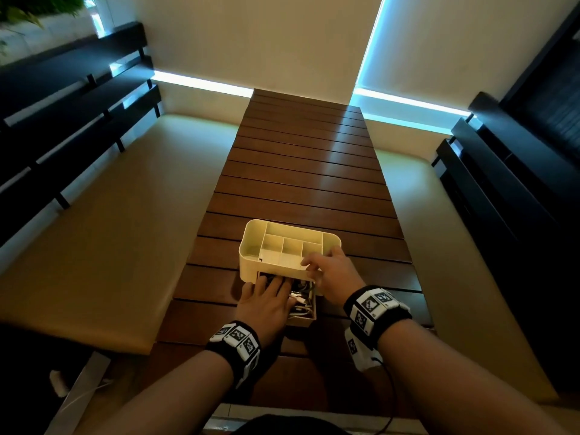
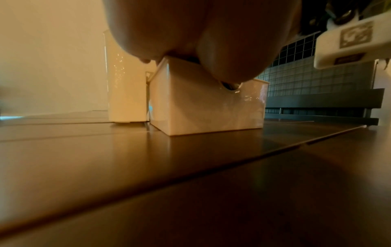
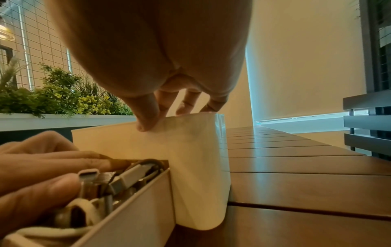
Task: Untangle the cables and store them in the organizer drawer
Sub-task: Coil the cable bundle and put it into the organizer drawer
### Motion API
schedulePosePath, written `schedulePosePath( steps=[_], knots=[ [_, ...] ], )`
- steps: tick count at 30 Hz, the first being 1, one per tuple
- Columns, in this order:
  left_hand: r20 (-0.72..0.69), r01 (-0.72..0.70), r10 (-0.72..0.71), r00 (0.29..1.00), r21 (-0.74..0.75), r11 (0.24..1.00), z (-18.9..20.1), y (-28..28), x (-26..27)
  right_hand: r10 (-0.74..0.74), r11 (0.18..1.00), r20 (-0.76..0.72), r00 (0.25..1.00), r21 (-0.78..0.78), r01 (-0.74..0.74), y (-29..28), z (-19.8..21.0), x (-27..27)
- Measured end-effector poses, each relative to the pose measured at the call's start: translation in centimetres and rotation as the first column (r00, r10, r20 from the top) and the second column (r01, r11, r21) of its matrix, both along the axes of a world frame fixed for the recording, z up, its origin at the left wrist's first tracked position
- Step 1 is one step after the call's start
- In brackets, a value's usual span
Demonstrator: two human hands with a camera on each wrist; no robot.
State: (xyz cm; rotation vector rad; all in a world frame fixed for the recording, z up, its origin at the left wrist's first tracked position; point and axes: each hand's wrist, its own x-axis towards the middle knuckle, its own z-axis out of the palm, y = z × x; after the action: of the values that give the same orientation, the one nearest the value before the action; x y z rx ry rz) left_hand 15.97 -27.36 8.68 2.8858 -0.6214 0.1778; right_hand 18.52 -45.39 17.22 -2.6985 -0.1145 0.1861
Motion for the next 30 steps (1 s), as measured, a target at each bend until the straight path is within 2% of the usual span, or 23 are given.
schedulePosePath(
  steps=[3,6,9,14,17,22,25,30],
  knots=[
    [0.036,-0.047,0.049,0.998,-0.057,0.997,-0.1,-0.1,-0.2,-0.023,0.999,-0.018,1.0,-0.04,0.022,0.0,0.0,-0.2],
    [0.16,-0.041,0.058,0.985,-0.108,0.993,-0.3,-0.2,-0.4,-0.027,0.997,-0.021,0.999,-0.067,0.026,0.1,-0.1,-0.3],
    [0.239,0.03,-0.005,0.971,-0.1,0.994,0.0,-0.2,-0.3,-0.02,0.997,-0.033,0.999,-0.071,0.018,0.0,0.0,-0.2],
    [0.264,0.143,-0.125,0.956,-0.048,0.989,0.1,0.1,0.1,0.024,0.996,-0.017,1.0,-0.083,-0.025,-0.1,-0.3,-0.4],
    [0.234,0.216,-0.203,0.951,-0.027,0.976,0.3,0.8,0.0,0.046,0.995,0.0,0.999,-0.083,-0.046,-0.1,-0.5,-0.5],
    [0.13,0.304,-0.308,0.943,0.05,0.951,0.3,2.6,-1.3,0.057,0.997,-0.118,0.991,-0.044,-0.063,-0.9,-0.6,-0.1],
    [0.054,0.311,-0.316,0.947,0.094,0.946,0.6,3.0,-1.2,0.093,0.995,-0.177,0.98,-0.006,-0.096,-1.1,0.0,-0.4],
    [0.098,0.3,-0.31,0.946,0.105,0.948,1.1,2.6,-1.4,0.117,0.993,-0.189,0.975,0.011,-0.117,-0.8,0.2,-2.1]
  ],
)
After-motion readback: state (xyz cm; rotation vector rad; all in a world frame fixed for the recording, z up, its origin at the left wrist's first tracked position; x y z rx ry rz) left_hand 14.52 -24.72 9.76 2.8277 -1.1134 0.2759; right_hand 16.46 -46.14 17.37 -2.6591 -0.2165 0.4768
